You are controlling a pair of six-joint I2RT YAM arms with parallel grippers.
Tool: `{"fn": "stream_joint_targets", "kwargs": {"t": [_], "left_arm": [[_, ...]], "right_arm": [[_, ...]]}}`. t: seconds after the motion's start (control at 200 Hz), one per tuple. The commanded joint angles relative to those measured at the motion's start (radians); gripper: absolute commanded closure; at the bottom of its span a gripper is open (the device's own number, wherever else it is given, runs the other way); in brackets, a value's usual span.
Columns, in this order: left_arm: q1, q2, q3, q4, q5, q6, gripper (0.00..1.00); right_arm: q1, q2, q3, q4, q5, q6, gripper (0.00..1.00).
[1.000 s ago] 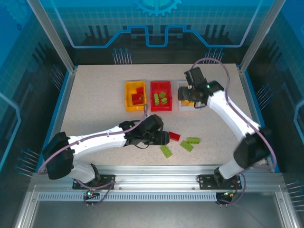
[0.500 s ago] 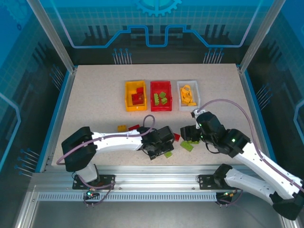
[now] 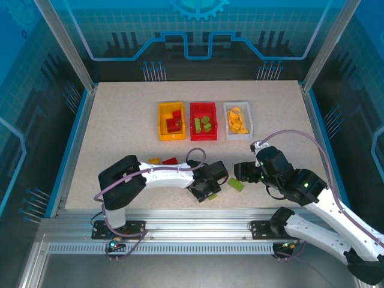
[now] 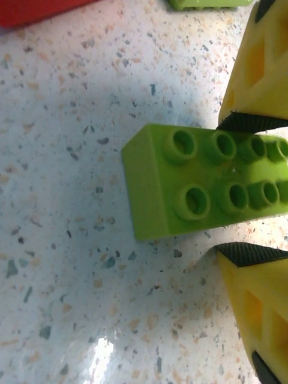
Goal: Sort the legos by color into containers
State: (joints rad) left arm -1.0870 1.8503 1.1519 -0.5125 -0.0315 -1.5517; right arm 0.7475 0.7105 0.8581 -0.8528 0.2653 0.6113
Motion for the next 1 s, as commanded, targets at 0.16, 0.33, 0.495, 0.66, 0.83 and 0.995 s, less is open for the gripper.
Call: {"fn": "stream_joint_targets", "kwargs": {"t": [0.16, 0.33, 0.495, 0.66, 0.83, 0.995], "left_arm": [[0.024, -0.023, 0.011, -0.017, -0.048, 0.037, 0.71], [0.115, -0.180, 0.055, -0.110, -0.165, 0.214, 0.73], [0.304, -0.190, 0.215, -0.156, -0.114, 0.504, 0.73], [0.447, -0.090, 0.406, -0.155, -0.125, 0.720, 0.72], [0.522, 0.118, 0.658, -0.172, -0.128, 0.841, 0.72], [0.545, 0.306, 0.845, -0.177, -0.128, 0.881, 0.72]], "right_arm": [[0.016, 0.001, 0.005, 0.001, -0.014, 0.017, 0.27], [0.018, -0.004, -0.022, 0.181, -0.183, -0.038, 0.27], [0.016, 0.020, -0.051, 0.446, -0.234, -0.029, 0.25], [-0.008, 0.148, -0.027, 0.650, -0.216, -0.007, 0.23], [-0.045, 0.306, 0.086, 0.675, -0.214, -0.015, 0.23], [-0.078, 0.383, 0.134, 0.666, -0.219, 0.002, 0.24]]}}
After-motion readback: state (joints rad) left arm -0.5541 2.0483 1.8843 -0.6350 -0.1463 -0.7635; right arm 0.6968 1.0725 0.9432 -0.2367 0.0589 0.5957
